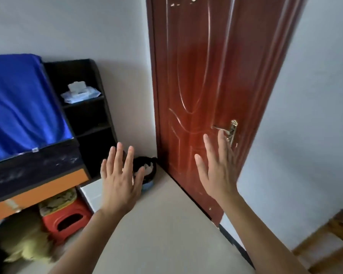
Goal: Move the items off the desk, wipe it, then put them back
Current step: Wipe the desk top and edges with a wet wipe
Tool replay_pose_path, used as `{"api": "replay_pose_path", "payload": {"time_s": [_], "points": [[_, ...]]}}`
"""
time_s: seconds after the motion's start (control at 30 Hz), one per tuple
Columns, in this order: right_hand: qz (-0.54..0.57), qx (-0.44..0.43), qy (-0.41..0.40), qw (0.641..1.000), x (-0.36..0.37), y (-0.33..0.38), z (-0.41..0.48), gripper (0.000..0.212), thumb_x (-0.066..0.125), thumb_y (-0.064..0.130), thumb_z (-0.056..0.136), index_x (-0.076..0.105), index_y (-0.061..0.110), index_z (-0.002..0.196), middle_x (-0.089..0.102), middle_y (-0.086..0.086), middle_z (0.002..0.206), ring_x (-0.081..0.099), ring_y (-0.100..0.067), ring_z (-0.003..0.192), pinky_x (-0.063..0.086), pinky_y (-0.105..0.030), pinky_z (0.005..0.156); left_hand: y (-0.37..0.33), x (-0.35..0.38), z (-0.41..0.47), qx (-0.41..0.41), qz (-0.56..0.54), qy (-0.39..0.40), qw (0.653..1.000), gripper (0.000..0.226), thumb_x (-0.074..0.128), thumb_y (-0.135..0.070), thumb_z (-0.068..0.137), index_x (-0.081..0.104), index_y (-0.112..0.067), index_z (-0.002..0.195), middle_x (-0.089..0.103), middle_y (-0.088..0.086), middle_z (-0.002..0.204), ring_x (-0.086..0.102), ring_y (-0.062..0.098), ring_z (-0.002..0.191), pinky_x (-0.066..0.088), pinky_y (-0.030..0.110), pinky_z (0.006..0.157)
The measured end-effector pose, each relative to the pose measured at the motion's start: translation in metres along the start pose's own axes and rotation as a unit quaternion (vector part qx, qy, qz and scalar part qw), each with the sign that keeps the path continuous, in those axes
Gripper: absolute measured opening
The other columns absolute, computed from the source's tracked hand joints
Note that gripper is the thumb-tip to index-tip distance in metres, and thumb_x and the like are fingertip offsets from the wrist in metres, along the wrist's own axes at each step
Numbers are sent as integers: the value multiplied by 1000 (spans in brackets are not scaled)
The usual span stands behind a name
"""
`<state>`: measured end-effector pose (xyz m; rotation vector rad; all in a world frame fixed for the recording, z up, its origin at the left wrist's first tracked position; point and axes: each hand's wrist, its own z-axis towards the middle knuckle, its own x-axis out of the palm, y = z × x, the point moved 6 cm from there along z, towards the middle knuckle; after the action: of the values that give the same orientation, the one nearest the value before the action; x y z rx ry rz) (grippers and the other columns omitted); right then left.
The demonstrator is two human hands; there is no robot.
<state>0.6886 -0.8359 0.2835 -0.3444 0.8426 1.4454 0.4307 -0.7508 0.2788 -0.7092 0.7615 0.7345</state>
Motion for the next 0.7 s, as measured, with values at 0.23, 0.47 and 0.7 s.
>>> {"api": "replay_pose_path", "payload": {"time_s": [0.23,0.47,0.7], "points": [[58,-64,46,995,125,120,60,61,43,48,103,32,21,157,14,-17,166,27,-36,150,34,-51,115,154,-19,42,-91,40,-26,995,66,27,-52,100,26,-15,155,15,11,164,7,28,152,19,56,119],[99,-80,77,989,226,158,117,59,45,46,103,37,19,155,21,-18,165,29,-34,149,30,-45,118,227,15,107,-102,57,-20,993,65,26,-52,101,21,-18,156,11,9,165,3,26,152,13,53,120],[142,-74,75,984,353,145,198,54,49,42,101,45,16,149,31,-16,161,37,-31,145,36,-40,113,292,95,203,-109,80,14,991,66,25,-54,100,23,-19,156,12,9,165,5,26,152,14,51,120]]}}
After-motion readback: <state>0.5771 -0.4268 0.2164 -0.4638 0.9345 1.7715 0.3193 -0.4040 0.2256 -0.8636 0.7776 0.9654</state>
